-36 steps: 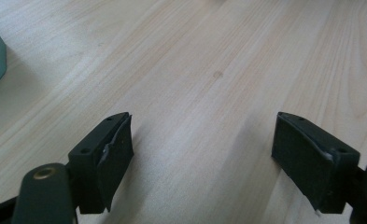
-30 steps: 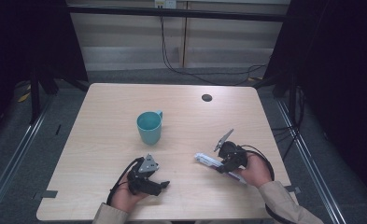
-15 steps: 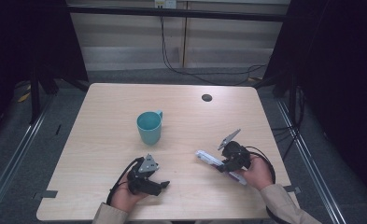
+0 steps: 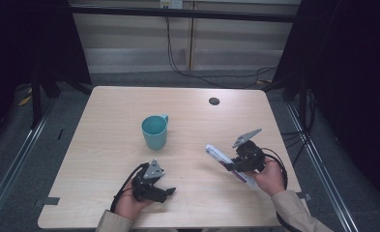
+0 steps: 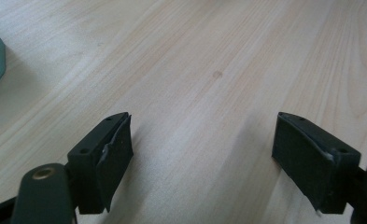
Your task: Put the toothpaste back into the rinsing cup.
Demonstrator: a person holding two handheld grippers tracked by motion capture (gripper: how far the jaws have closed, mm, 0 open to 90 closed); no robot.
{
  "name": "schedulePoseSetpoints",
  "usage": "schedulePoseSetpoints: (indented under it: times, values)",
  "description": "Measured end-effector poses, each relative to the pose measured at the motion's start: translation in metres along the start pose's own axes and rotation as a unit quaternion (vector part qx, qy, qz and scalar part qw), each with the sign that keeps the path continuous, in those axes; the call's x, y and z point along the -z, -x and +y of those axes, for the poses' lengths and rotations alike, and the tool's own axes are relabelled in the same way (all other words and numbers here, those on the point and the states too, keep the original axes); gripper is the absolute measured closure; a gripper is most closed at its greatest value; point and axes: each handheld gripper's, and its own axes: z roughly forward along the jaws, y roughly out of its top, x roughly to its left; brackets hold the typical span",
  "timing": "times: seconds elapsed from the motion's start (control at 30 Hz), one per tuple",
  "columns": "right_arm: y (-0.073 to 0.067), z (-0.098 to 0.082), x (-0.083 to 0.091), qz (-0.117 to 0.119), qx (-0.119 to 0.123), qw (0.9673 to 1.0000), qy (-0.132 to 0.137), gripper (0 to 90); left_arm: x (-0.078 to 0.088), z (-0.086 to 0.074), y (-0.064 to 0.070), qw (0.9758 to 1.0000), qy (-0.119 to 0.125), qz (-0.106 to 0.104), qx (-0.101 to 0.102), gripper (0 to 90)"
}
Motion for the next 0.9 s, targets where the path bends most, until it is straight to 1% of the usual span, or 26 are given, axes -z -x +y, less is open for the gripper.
schedulePoseSetpoints:
  times: [0.07, 0.1, 0.13, 0.17, 0.2, 0.27, 0.3, 0.37, 0.4, 0.47, 0.63, 0.7, 0.73, 0.83, 0.87, 0.9]
  values:
    - [-0.0004, 0.0008, 0.0033, -0.002, 0.000, 0.9998, 0.020, 77.1, 0.0000, 0.0000, 0.0000, 1.0000, 0.000, 0.000, 0.001, 19.6]
    - [-0.0004, 0.0008, 0.0033, -0.002, 0.000, 0.9998, 0.020, 77.1, 0.0000, 0.0000, 0.0000, 1.0000, 0.000, 0.000, 0.001, 19.7]
    - [-0.0013, 0.0016, 0.0042, -0.004, 0.000, 0.9996, 0.030, 77.1, -0.0002, 0.0000, 0.0003, 1.0000, 0.001, 0.000, 0.000, 19.7]
    - [-0.0011, 0.0020, 0.0045, -0.004, 0.000, 0.9995, 0.032, 77.1, -0.0002, 0.0000, 0.0003, 1.0000, 0.001, 0.000, 0.000, 19.7]
    - [-0.0019, 0.0024, 0.0049, -0.001, -0.004, 0.9993, 0.038, 77.1, -0.0001, 0.0000, 0.0003, 1.0000, 0.000, 0.000, 0.001, 19.7]
    - [-0.0021, 0.0025, 0.0053, -0.001, -0.005, 0.9991, 0.042, 77.1, -0.0001, 0.0000, 0.0003, 1.0000, 0.000, 0.000, 0.000, 19.7]
    - [-0.0023, 0.0029, 0.0062, 0.000, -0.009, 0.9986, 0.051, 77.1, 0.0000, 0.0000, 0.0002, 1.0000, -0.001, 0.001, -0.002, 19.6]
    - [-0.0023, 0.0030, 0.0064, 0.002, -0.011, 0.9984, 0.055, 77.1, -0.0001, 0.0000, 0.0002, 1.0000, -0.001, 0.001, -0.002, 19.7]
    - [-0.0030, 0.0028, 0.0067, 0.007, -0.015, 0.9976, 0.068, 77.1, 0.0000, 0.0000, 0.0001, 1.0000, -0.001, 0.001, -0.002, 19.8]
    - [-0.0032, 0.0028, 0.0069, 0.008, -0.017, 0.9973, 0.071, 77.1, -0.0001, 0.0000, 0.0004, 1.0000, 0.001, 0.001, 0.001, 20.0]
    - [-0.0057, 0.0043, 0.0075, 0.010, -0.017, 0.9951, 0.097, 77.1, 0.0002, -0.0001, 0.0002, 1.0000, 0.001, 0.002, 0.001, 20.8]
    - [-0.0058, 0.0047, 0.0078, 0.013, -0.019, 0.9946, 0.101, 77.1, 0.0005, -0.0002, 0.0000, 1.0000, 0.001, 0.003, 0.002, 21.5]
    - [-0.0067, 0.0054, 0.0081, 0.012, -0.018, 0.9938, 0.109, 77.0, 0.0007, -0.0003, -0.0005, 1.0000, 0.002, 0.002, 0.003, 21.5]
    - [-0.0079, 0.0058, 0.0080, 0.013, -0.020, 0.9932, 0.114, 77.1, 0.0012, -0.0003, -0.0012, 1.0000, 0.000, 0.002, 0.002, 21.6]
    - [-0.0079, 0.0061, 0.0077, 0.017, -0.022, 0.9915, 0.127, 77.1, 0.0016, -0.0002, -0.0019, 1.0000, 0.000, 0.000, 0.005, 21.8]
    - [-0.0079, 0.0061, 0.0077, 0.017, -0.022, 0.9915, 0.127, 77.1, 0.0016, -0.0002, -0.0019, 1.0000, 0.000, 0.000, 0.005, 22.0]
